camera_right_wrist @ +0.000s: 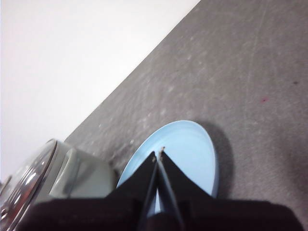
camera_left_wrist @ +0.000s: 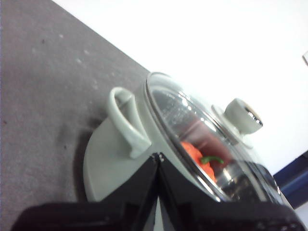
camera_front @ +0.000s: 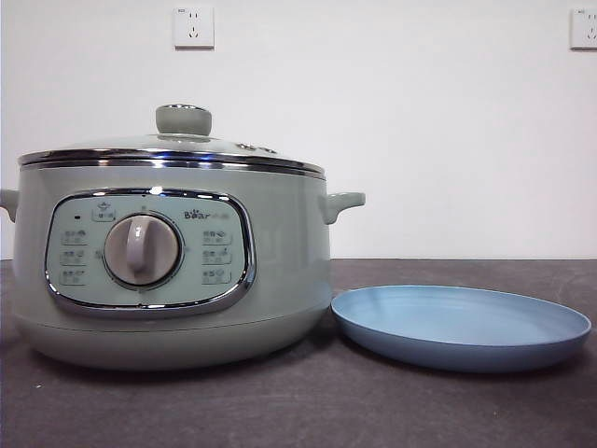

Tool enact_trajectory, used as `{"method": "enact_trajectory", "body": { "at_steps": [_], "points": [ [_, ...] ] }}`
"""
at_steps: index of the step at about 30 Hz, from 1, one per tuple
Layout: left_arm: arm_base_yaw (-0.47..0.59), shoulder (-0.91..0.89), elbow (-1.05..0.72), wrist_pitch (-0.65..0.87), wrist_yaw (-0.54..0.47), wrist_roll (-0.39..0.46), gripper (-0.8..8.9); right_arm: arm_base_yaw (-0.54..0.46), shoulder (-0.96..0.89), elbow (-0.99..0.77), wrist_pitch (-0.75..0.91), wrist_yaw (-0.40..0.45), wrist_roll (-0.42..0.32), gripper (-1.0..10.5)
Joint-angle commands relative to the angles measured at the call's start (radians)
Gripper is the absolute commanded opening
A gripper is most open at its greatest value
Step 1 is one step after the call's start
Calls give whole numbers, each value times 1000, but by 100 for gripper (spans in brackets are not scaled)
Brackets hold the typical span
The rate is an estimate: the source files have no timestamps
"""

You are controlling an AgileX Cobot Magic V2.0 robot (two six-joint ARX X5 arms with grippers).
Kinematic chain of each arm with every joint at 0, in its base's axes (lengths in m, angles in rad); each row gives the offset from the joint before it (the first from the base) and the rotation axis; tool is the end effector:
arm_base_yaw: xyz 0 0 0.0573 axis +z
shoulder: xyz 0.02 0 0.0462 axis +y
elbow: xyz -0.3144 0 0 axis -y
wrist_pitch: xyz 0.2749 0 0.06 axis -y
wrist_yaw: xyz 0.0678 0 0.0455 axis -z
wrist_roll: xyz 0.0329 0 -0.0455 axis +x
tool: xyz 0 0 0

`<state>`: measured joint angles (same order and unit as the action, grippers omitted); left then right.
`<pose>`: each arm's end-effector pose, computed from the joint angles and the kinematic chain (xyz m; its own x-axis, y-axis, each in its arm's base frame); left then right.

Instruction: Take the pumpkin out from the steamer,put the pumpkin in the blue plate,close the lid

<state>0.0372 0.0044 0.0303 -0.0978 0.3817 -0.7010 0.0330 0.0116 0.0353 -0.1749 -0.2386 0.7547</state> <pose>0.0773 -0.0094 0.1649 0.9388 -0.3378 -0.0667 0.2111 0.7175 -0.6638 0.0774 0.0103 0.1586 0.9523 0.2679 -0.1464 -0.0903 0.7052 0.7032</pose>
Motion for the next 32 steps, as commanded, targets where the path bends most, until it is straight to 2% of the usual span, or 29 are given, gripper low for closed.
{"method": "enact_trajectory", "body": {
  "at_steps": [1,6,16,22,28,32],
  "points": [
    [3,4,42,-26,-27,13,-7,2,15,41,9,-24,-12,-17],
    [3,65,151,-98,-45,141,-7,2,72,124,9,-25,-26,-17],
    [3,330,394,-114,-45,348,-8,2,295,335,6,-25,-207,-16],
    [3,490,537,-129,-32,445,-8,2,441,486,5,-35,-351,-16],
    [1,610,647,-140,20,481,-4,2,598,650,-32,-164,-485,-16],
    [0,670,692,-140,129,496,6,2,705,756,-94,-288,-555,-16]
  ]
}}
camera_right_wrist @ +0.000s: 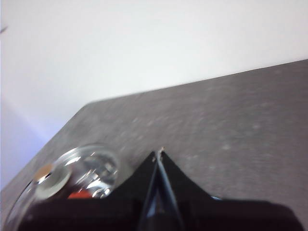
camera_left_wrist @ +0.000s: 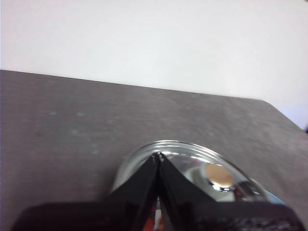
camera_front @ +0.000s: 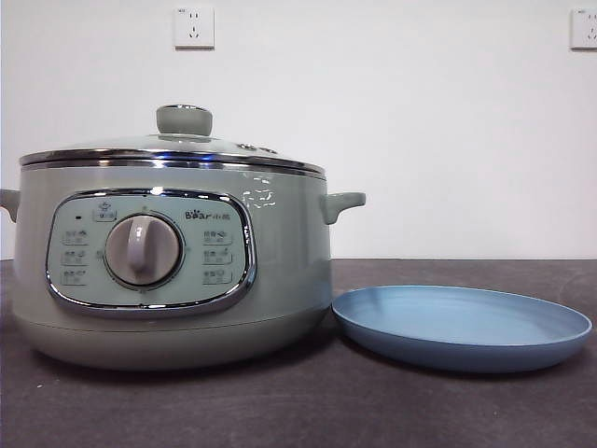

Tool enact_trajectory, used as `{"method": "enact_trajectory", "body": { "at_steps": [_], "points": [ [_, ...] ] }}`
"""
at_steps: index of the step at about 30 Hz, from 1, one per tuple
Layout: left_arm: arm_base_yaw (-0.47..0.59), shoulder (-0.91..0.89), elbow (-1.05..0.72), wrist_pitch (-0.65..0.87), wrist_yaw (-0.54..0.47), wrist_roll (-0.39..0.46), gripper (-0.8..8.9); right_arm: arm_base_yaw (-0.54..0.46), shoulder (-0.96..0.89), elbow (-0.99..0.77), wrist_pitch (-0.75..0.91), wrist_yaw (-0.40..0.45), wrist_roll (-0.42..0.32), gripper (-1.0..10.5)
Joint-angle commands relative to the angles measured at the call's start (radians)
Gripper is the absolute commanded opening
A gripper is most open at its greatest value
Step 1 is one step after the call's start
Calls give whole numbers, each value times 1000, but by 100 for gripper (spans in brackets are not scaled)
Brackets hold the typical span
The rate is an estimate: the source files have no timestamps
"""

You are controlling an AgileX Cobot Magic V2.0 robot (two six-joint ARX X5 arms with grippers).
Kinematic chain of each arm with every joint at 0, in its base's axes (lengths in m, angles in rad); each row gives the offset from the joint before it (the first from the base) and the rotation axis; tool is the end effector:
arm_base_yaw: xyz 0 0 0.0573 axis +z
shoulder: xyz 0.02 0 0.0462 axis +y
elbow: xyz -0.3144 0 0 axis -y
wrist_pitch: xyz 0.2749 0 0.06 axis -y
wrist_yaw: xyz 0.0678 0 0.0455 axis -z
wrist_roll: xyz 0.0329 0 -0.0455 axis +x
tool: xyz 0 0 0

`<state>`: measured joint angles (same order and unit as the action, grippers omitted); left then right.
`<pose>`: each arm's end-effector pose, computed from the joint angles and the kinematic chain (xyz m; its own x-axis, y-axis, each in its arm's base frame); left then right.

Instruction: Take the pumpkin out from the steamer,put the pumpkin in the blue plate,close the lid

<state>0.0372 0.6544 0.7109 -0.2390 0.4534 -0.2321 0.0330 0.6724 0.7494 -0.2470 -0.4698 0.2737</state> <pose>0.1378 -0.0093 0.3526 0.8997 -0.4048 -0.1632 0.3447 0.8883 -0.3036 0.1387 0.0195 0.3639 0.8634 0.4815 -0.1509 -0.4120 0.8453 0.3401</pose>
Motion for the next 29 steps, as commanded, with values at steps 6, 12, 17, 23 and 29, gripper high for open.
{"method": "enact_trajectory", "body": {
  "at_steps": [6,12,17,23,29],
  "points": [
    [-21,65,37,-11,125,18,356,3,139,126,-80,-134,-92,227],
    [-79,97,63,-28,122,15,379,31,153,127,-101,-127,-91,478],
    [-162,185,145,-98,56,43,386,49,152,127,-113,-127,-90,477],
    [-317,328,295,-264,-129,148,386,56,152,127,-149,-126,-89,473],
    [-462,466,397,-301,-288,214,386,56,152,127,-185,-127,-89,473]
  ]
}}
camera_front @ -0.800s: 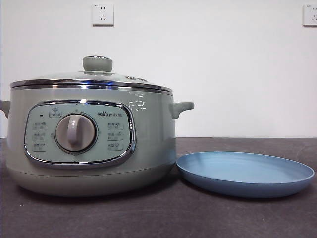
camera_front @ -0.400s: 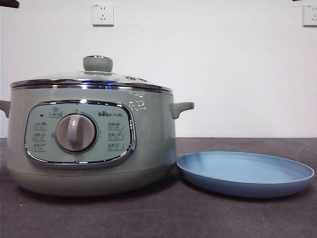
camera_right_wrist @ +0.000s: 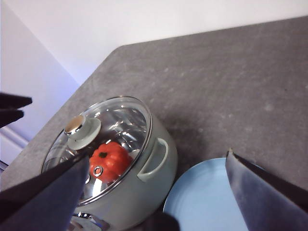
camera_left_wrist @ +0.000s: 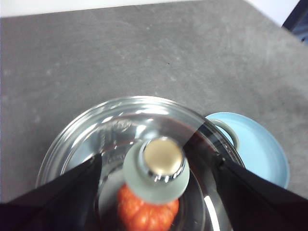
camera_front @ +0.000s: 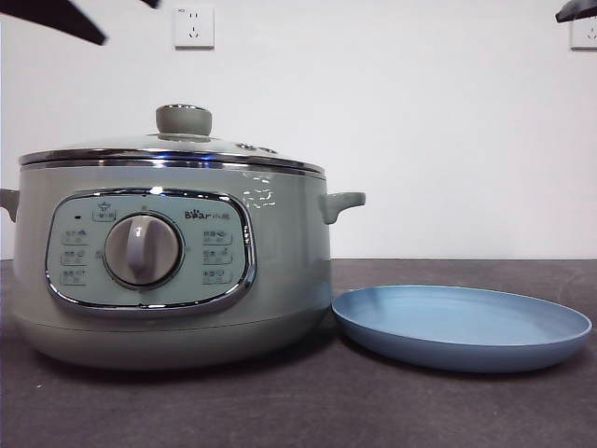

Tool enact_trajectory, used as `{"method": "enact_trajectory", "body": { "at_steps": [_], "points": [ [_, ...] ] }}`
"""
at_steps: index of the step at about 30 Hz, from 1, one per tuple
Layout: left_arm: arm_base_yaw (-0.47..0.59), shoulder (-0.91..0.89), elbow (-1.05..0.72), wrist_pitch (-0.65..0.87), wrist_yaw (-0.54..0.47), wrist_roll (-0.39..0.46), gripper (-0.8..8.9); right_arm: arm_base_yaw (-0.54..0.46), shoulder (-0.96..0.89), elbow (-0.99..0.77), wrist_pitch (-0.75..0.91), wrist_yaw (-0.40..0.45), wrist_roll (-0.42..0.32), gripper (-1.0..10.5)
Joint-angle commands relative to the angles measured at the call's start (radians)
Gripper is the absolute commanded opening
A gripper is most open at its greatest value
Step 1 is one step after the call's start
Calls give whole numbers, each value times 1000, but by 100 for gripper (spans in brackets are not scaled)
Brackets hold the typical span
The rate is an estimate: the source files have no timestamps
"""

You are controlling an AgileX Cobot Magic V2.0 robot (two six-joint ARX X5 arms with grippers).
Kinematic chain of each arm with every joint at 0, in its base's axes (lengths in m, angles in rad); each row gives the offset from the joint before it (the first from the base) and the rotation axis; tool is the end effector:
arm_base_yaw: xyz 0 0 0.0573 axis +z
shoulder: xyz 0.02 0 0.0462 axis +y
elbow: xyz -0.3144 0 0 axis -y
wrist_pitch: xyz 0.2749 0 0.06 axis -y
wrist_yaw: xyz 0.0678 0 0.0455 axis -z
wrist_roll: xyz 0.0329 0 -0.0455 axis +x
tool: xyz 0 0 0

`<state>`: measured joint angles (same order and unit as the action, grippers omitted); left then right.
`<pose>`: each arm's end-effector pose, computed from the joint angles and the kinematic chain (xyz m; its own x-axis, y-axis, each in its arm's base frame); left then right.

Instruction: Take the pumpkin out from the steamer,put the pumpkin in the blue plate,close the lid

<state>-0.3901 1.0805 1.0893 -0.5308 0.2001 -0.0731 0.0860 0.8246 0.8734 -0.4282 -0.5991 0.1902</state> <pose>0.2130 -0.0947 0.3934 0.7101 -0.5069 -0.4887 0.4969 0.8525 -0.1622 0.1642 0.0328 0.3725 0.7158 0.6277 -0.3059 -0.5123 0.7698 0.3807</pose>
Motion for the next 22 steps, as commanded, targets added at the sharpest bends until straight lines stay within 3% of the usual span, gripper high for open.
{"method": "enact_trajectory", "body": {
  "at_steps": [1,6,19,20,22],
  "points": [
    [-51,67,31,-10,-53,60,386,3,0,3,-8,3,-6,473],
    [-100,171,45,6,-103,74,386,3,0,3,-17,3,-8,473],
    [-116,294,45,30,-95,76,372,3,0,3,-16,6,-9,473],
    [-116,294,45,32,-96,76,366,3,0,3,-16,6,-9,473],
    [-116,294,45,33,-96,78,257,3,0,3,-16,6,-9,473]
  ]
}}
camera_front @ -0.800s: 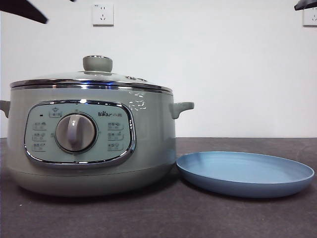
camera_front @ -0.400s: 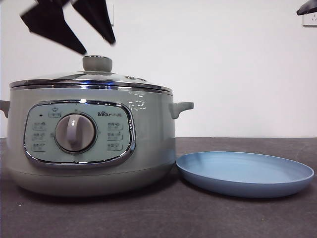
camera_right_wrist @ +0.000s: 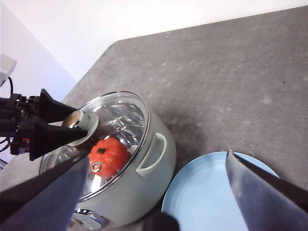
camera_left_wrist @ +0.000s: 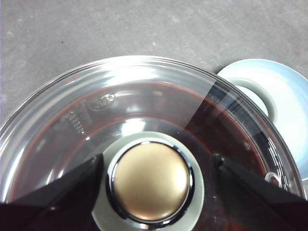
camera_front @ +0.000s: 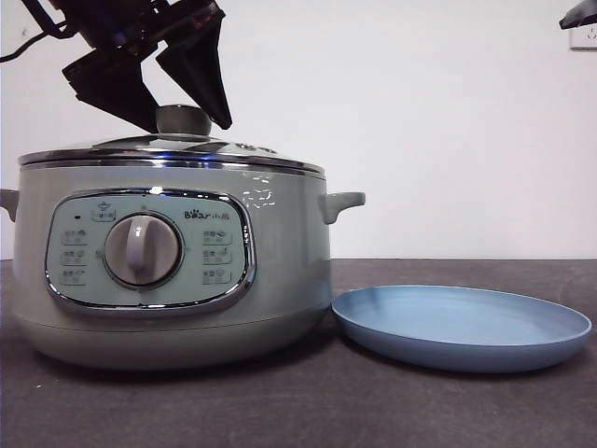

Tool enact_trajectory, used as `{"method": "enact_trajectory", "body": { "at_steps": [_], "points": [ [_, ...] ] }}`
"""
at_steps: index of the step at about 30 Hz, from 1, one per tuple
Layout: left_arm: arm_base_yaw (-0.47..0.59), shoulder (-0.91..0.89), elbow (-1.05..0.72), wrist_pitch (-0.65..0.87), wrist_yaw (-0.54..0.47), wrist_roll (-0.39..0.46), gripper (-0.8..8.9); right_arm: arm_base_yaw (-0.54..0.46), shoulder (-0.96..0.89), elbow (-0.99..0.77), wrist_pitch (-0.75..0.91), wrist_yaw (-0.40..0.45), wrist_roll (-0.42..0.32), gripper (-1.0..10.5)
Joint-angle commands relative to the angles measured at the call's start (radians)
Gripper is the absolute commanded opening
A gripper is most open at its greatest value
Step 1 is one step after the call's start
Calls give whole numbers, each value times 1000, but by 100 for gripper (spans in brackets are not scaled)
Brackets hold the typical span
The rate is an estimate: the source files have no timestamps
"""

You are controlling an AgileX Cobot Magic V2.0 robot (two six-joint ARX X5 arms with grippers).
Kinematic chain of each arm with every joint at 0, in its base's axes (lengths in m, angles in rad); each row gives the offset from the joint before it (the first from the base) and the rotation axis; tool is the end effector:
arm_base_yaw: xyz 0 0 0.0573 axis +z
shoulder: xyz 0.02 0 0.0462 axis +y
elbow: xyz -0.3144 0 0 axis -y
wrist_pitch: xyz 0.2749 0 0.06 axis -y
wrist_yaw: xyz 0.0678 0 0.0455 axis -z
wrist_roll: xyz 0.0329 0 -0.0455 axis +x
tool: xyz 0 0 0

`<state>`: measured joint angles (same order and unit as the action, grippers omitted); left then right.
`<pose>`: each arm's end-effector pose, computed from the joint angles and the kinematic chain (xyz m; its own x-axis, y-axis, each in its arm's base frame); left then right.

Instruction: Take the pumpkin out from the steamer,put the pumpkin in the blue plate,close the lid

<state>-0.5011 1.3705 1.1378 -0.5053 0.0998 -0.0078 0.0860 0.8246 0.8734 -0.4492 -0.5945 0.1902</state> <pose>0.2731 -0.1533 0.3390 0.5978 -0.4410 -0.6695 0.5380 0.8398 -0.0728 0.1636 0.0326 0.3706 0.7120 0.6236 -0.3229 -0.5011 0.7733 0.3885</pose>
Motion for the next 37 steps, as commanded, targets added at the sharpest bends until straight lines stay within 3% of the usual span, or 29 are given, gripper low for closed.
{"method": "enact_trajectory", "body": {
  "at_steps": [1,3,12,20,27,32,37],
  "points": [
    [-5,5,-3,7,5,13,145,3,0,3,5,2,-9,472],
    [-5,5,-3,9,5,14,-22,3,0,3,5,2,-10,472],
    [-4,-36,-3,31,-48,34,-8,3,0,3,7,-1,-8,472],
    [-3,-198,-3,33,-93,34,-8,39,20,3,51,-10,-10,472],
    [-3,-393,-3,-28,-183,35,-8,219,133,51,88,10,-67,472],
    [-3,-523,-3,-123,-309,39,-8,392,298,165,55,126,-137,489],
    [-3,-626,-3,-203,-446,39,-8,536,502,349,-45,239,-225,575]
  ]
}}
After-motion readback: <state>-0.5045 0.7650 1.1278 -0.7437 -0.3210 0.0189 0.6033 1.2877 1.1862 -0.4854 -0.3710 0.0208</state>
